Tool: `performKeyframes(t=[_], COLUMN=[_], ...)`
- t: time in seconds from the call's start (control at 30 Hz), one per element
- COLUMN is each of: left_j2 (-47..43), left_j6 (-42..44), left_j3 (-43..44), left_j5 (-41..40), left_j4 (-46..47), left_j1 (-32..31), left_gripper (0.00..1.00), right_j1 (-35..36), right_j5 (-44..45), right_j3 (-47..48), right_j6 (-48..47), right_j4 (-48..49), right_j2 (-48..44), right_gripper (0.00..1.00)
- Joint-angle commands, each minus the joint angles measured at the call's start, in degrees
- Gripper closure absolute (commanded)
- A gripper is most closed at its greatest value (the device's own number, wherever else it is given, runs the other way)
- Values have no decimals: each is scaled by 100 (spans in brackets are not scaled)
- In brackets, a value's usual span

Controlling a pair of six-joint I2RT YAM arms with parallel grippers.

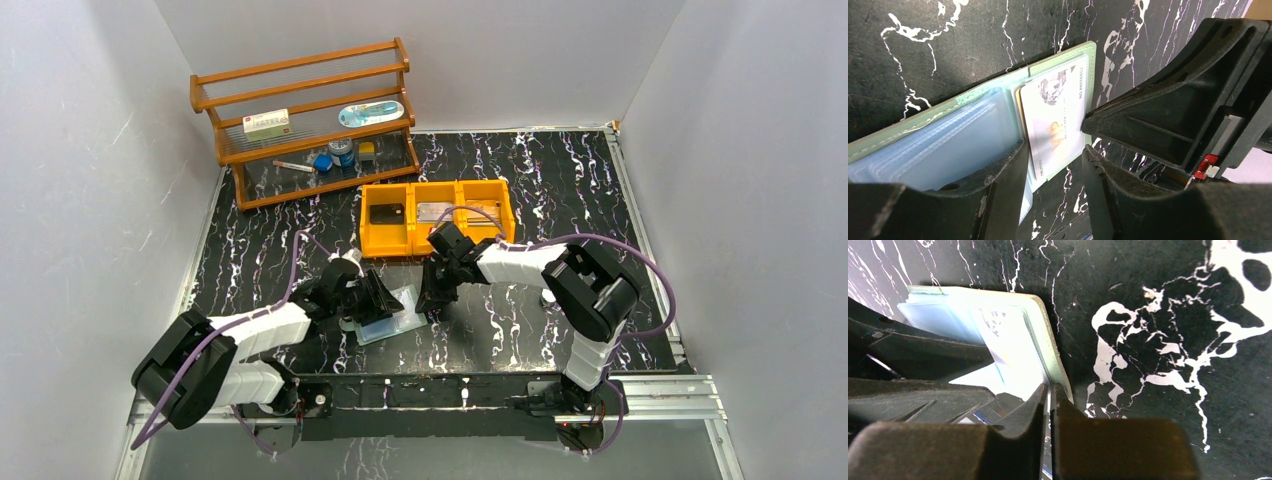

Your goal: Take the credit cards out of the card holder

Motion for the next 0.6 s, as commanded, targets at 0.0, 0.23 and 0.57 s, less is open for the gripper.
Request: performKeyframes(t=[0.0, 0.23, 0.57], left_j2=[20, -54, 227], left_j6=[206, 0, -95], left_j3=[-178, -222, -32], left_j5=[-472, -794, -1342], left_j4=[-888, -1321, -2060], left_j1=[12, 13, 13], left_gripper=[54, 44, 44], right_j1=[48, 48, 48], right_j5=[182, 118, -35], right_j3=[-353, -610, -598], right_j6=[93, 367, 392], right_j4=[-18, 212, 280], right_j2=[62, 213, 343], right_gripper=[90, 99, 100])
